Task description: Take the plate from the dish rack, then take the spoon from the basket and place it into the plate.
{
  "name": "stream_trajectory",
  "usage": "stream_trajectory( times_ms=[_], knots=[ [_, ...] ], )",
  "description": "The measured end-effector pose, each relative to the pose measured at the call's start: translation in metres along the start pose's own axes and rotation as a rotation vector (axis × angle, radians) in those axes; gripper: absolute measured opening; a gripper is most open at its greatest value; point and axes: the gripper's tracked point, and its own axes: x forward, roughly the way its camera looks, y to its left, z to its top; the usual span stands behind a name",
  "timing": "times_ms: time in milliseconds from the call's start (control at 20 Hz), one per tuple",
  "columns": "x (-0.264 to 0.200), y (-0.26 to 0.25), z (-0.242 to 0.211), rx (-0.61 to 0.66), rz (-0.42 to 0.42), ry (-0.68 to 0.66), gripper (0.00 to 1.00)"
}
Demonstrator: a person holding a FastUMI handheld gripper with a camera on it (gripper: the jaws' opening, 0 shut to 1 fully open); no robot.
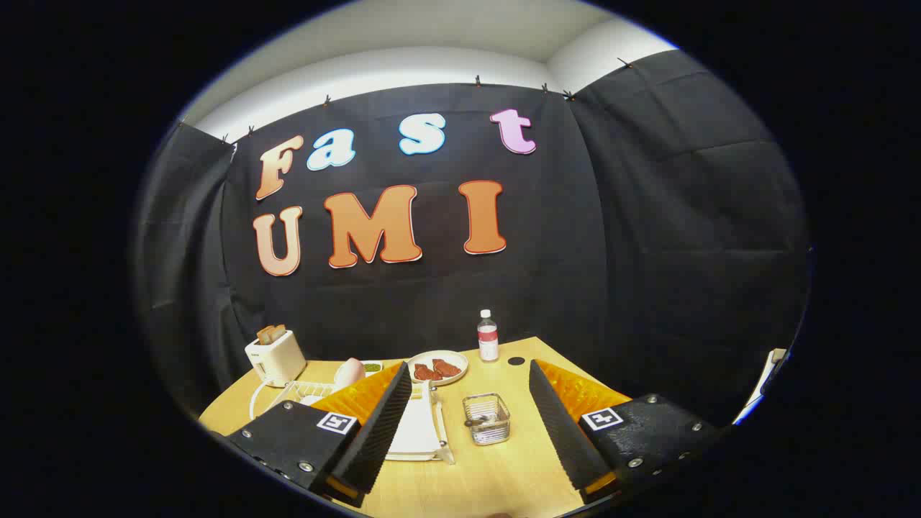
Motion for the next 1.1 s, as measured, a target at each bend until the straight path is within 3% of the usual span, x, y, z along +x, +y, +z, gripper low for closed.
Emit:
stream_trajectory(
  times_ms=[500,1100],
  knots=[
    [0.01,0.093,0.008,-0.006,0.095,0.0,0.98],
    [0.023,0.113,-0.002,-0.028,0.091,0.055,0.97]
  ],
)
